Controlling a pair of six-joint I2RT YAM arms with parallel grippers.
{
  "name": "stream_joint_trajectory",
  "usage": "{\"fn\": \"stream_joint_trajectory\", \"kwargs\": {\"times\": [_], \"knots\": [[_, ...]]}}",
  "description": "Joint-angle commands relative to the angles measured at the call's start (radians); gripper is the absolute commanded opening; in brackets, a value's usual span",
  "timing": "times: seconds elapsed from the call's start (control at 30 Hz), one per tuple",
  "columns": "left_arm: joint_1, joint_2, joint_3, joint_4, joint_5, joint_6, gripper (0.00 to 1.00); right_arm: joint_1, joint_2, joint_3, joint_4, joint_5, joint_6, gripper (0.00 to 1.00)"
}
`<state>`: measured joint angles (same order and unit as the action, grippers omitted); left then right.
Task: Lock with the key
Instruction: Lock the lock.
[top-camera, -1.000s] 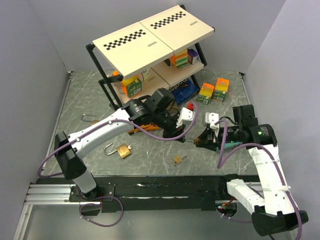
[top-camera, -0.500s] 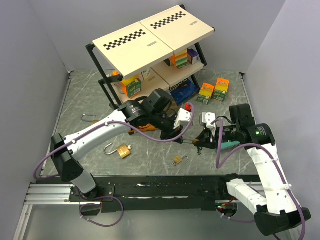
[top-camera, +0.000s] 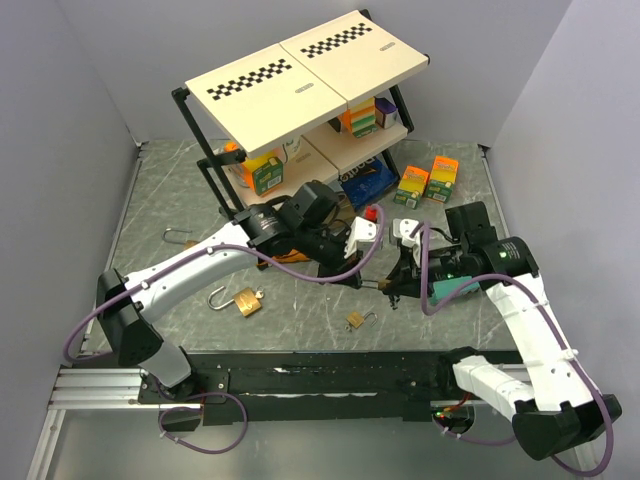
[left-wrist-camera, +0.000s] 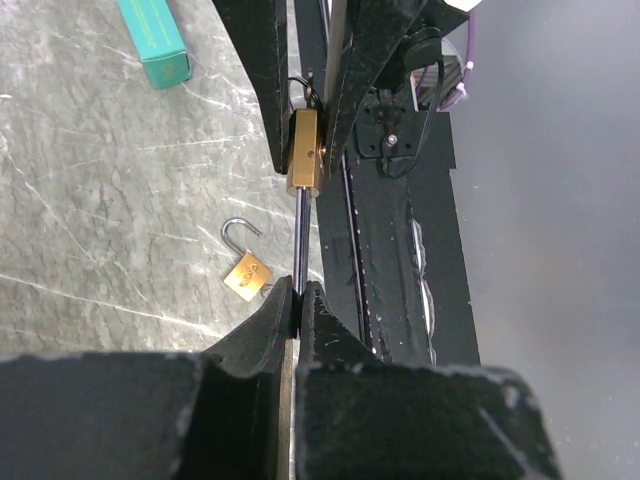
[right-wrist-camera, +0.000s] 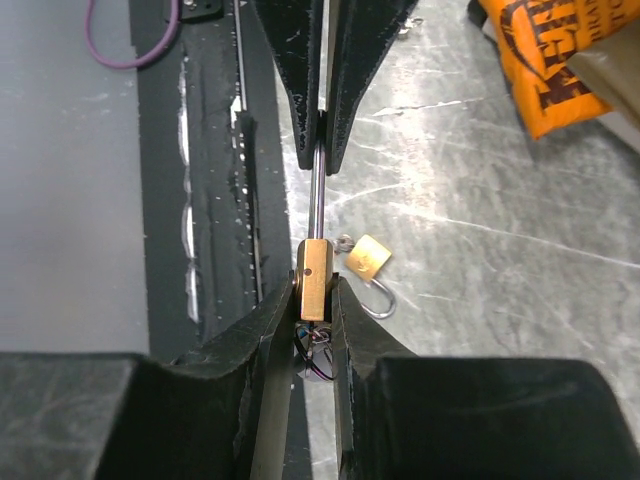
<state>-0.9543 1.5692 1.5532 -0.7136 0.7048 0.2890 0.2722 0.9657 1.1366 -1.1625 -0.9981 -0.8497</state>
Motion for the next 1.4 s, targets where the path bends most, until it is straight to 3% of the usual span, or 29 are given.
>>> {"fn": "stream_joint_trajectory", "kwargs": {"times": [0.0,0.63,0.9,0.97,1.0,1.03,1.13,1.37], "knots": [[-0.015,-0.057,0.002,0.290,0.036,-0.034,0.01,0.028,0.011,0.015,0.066,-0.151,0.095,0.00],[-0.054,-0.023,0.010,0.411,0.114,-0.094,0.01,0.073,0.051,0.018,0.245,-0.198,0.245,0.00],[-0.008,-0.054,-0.037,0.361,0.127,-0.070,0.01,0.064,0.057,0.060,0.153,-0.136,0.187,0.00],[0.022,-0.078,-0.056,0.290,0.133,-0.019,0.01,0.042,0.054,0.064,0.089,-0.090,0.166,0.24],[0.029,-0.090,-0.065,0.266,0.130,0.001,0.01,0.029,0.056,0.072,0.069,-0.076,0.141,0.48],[0.041,-0.113,-0.090,0.250,0.127,0.028,0.01,0.018,0.053,0.075,0.029,-0.057,0.130,0.54],[0.055,-0.156,-0.143,0.227,0.114,0.058,0.01,-0.040,0.041,0.084,-0.015,-0.051,0.094,0.62],[0.055,-0.164,-0.153,0.189,0.091,0.085,0.01,-0.074,0.036,0.097,-0.025,-0.033,0.061,0.58]]}}
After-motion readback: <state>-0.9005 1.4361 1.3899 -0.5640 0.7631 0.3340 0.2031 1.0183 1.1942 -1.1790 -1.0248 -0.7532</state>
